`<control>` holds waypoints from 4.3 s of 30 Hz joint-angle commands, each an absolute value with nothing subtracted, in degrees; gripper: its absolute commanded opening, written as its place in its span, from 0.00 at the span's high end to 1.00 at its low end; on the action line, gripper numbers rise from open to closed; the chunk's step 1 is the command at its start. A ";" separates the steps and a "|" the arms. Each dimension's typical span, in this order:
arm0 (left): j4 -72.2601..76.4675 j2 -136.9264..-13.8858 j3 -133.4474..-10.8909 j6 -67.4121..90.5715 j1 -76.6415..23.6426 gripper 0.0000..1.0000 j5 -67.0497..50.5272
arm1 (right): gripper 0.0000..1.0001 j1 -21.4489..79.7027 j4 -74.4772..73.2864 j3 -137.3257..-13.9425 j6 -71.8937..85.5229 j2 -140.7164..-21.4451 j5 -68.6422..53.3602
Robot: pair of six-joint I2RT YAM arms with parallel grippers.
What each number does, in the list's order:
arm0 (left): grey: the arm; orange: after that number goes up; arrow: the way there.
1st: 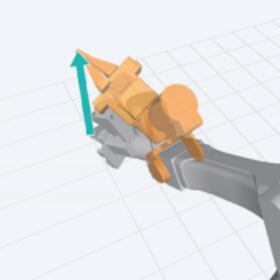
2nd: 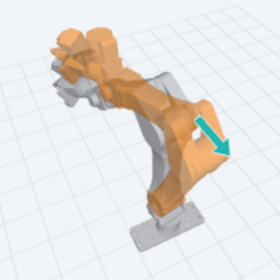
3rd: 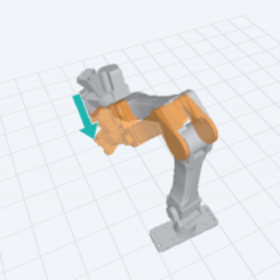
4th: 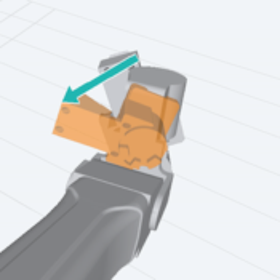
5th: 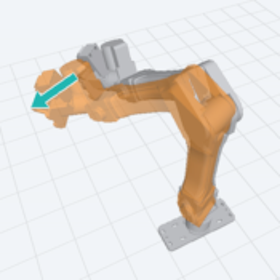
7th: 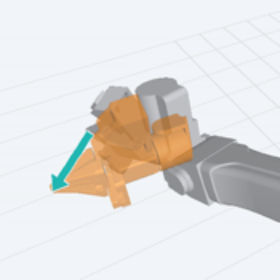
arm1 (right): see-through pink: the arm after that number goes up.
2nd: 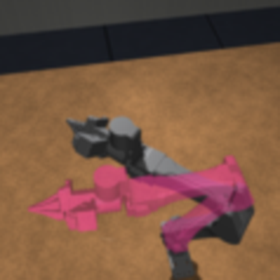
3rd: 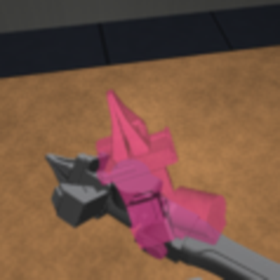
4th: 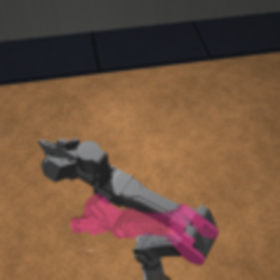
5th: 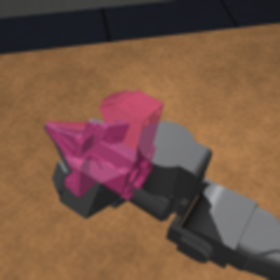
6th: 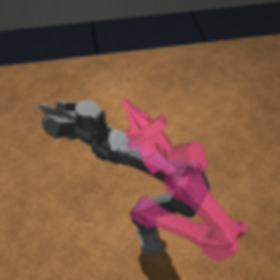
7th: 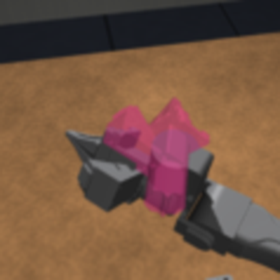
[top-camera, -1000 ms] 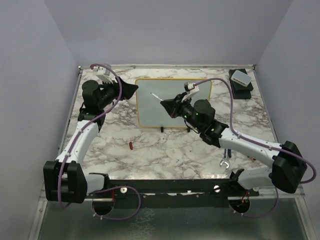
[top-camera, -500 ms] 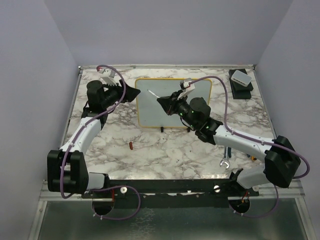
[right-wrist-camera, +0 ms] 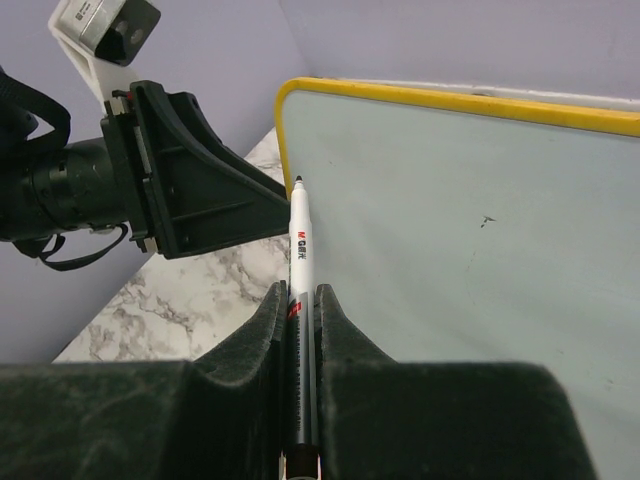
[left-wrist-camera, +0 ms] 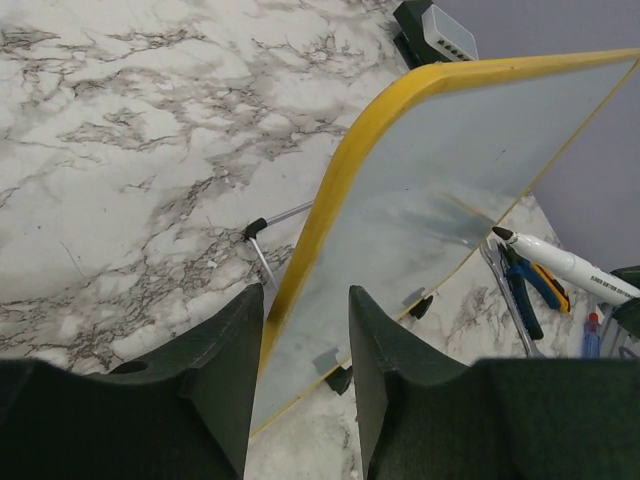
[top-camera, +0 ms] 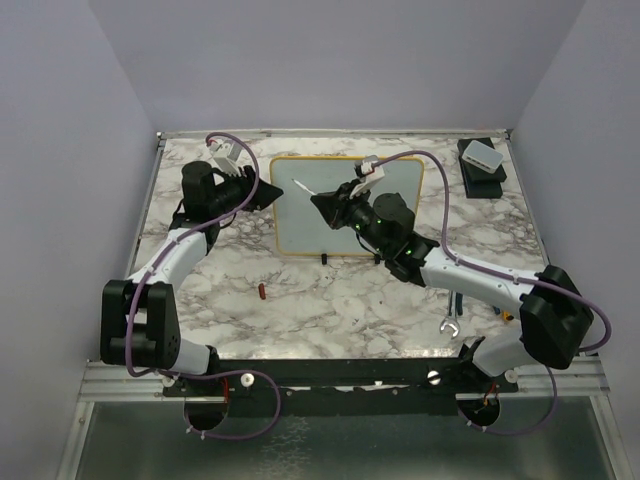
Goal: Write a sentence on the whiteboard
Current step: Hold the whiteboard on the whiteboard stand, then write a sentence on the whiteboard.
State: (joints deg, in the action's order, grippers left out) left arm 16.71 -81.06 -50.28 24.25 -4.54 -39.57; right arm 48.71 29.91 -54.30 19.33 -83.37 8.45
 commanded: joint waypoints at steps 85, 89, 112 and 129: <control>17.93 -80.60 -49.35 20.67 -4.14 0.78 -41.62 | 0.99 50.99 31.03 -54.91 17.94 -91.25 17.09; 17.97 -80.49 -49.38 20.69 -4.20 0.78 -41.66 | 0.99 51.65 30.95 -55.47 17.95 -92.24 16.92; 17.05 -80.46 -49.49 20.38 -4.17 0.79 -39.74 | 0.99 52.97 32.32 -55.51 15.93 -88.99 14.00; 15.88 -80.27 -49.57 19.62 -4.14 0.79 -38.76 | 0.99 53.09 30.59 -53.51 13.56 -83.55 16.96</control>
